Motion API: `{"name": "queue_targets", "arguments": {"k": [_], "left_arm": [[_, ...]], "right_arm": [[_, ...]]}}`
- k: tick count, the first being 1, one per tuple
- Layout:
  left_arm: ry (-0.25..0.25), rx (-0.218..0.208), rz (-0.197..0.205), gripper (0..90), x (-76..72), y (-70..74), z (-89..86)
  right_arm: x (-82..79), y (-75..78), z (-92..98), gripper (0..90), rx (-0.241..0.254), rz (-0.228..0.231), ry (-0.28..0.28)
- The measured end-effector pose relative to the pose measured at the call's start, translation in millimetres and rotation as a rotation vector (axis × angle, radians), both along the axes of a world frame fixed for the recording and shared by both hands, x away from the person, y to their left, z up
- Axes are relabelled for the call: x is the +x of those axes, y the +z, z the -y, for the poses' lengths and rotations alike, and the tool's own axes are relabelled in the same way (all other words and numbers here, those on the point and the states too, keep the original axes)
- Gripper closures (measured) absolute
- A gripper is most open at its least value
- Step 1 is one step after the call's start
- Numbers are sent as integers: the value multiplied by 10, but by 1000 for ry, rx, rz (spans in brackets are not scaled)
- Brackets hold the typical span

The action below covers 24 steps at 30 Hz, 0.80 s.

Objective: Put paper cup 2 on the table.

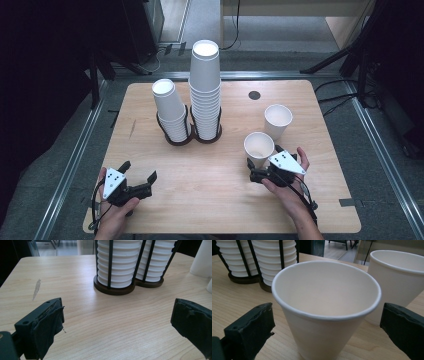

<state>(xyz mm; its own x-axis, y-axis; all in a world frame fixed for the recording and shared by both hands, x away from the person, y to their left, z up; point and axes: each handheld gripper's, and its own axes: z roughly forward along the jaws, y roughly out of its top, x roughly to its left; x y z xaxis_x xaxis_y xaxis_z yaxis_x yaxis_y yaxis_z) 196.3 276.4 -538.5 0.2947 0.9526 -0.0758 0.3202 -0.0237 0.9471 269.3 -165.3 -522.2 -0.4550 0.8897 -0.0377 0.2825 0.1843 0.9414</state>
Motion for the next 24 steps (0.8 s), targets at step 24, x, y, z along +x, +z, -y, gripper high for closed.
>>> {"name": "queue_targets", "arguments": {"k": [24], "left_arm": [[8, 9, -12, 0, 2, -26, 7]], "right_arm": [[-205, -51, 597, 0, -50, -13, -48]]}}
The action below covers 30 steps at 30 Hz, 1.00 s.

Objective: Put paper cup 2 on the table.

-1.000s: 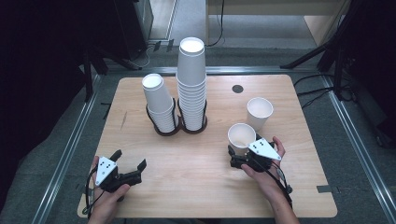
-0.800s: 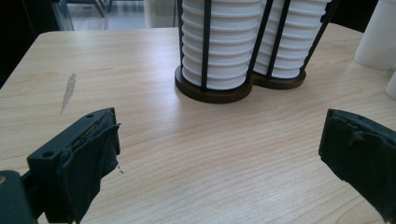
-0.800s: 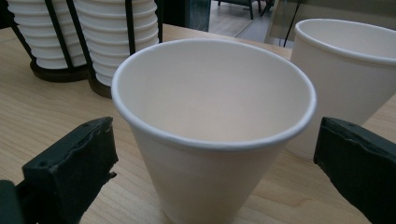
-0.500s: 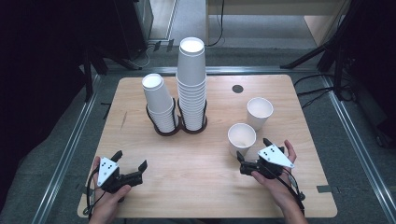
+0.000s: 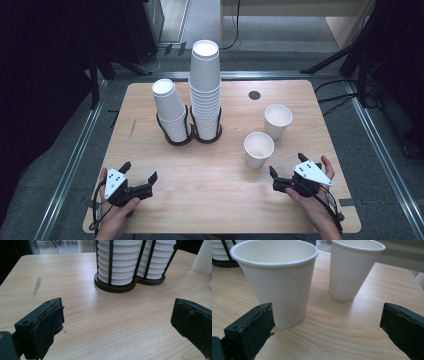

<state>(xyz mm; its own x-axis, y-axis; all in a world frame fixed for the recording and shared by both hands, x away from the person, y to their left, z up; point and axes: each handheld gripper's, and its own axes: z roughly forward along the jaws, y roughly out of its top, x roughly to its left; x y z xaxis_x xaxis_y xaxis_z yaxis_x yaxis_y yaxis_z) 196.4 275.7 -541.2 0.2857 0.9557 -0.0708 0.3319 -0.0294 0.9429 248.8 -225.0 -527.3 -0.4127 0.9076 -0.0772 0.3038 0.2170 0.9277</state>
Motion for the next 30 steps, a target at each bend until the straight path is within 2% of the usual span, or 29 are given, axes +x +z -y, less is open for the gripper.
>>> {"name": "queue_targets", "arguments": {"k": [16, 23, 30], "left_arm": [[12, -12, -12, 0, 12, -13, -36], [19, -24, -26, 0, 18, -15, -65], [39, -31, -36, 0, 28, -26, -120]], "right_arm": [[-56, -81, 429, 0, -24, -20, -93], [-85, -91, 617, 0, -20, -26, -139], [-127, -131, 843, 0, -18, -43, -203]]}}
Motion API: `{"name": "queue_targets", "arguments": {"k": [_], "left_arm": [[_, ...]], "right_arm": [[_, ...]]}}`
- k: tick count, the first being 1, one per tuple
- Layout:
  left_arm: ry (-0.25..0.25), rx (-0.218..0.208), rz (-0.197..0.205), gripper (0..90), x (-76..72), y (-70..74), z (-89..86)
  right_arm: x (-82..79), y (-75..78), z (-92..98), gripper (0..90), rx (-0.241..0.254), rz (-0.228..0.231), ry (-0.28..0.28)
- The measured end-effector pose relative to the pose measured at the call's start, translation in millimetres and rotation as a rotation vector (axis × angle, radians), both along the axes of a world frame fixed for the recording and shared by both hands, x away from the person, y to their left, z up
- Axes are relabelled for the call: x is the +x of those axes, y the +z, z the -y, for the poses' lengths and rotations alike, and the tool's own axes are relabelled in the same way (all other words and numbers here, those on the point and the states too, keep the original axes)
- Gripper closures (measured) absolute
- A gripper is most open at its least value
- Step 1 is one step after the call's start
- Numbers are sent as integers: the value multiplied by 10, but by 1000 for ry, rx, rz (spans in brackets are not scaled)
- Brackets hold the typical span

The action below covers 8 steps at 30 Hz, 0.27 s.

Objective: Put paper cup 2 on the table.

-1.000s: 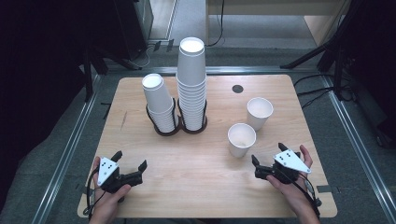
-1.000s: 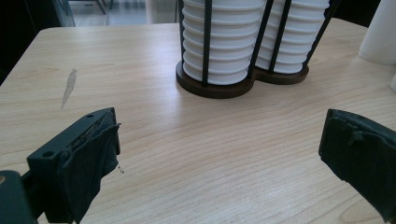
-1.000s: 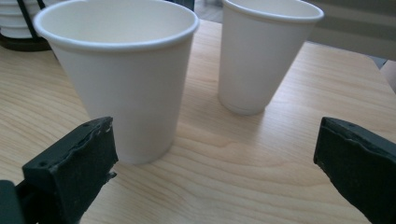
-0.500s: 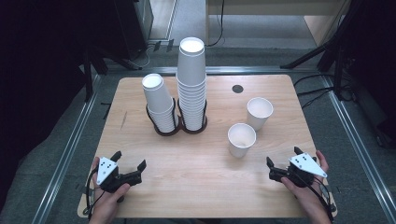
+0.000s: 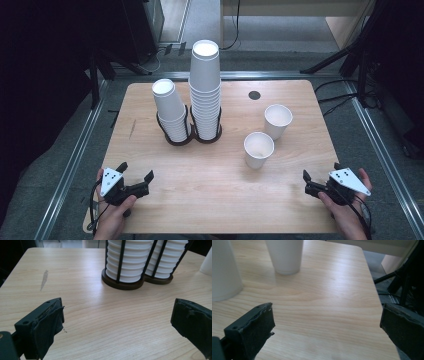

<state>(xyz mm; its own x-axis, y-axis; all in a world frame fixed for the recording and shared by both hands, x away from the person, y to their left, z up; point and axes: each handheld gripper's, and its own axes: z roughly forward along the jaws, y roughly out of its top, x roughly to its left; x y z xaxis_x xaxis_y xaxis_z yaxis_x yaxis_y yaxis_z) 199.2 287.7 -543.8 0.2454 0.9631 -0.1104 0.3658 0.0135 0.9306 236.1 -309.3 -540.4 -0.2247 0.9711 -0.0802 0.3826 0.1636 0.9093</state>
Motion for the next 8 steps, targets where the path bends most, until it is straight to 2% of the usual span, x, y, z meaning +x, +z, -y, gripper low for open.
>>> {"name": "queue_targets", "arguments": {"k": [6, 8], "left_arm": [[11, -1, -17, 0, 15, -10, -16], [13, -6, -21, 0, 24, -16, -16]], "right_arm": [[-33, -9, 159, 0, 8, -17, -50], [-33, -11, 192, 0, 23, -27, -64]]}}
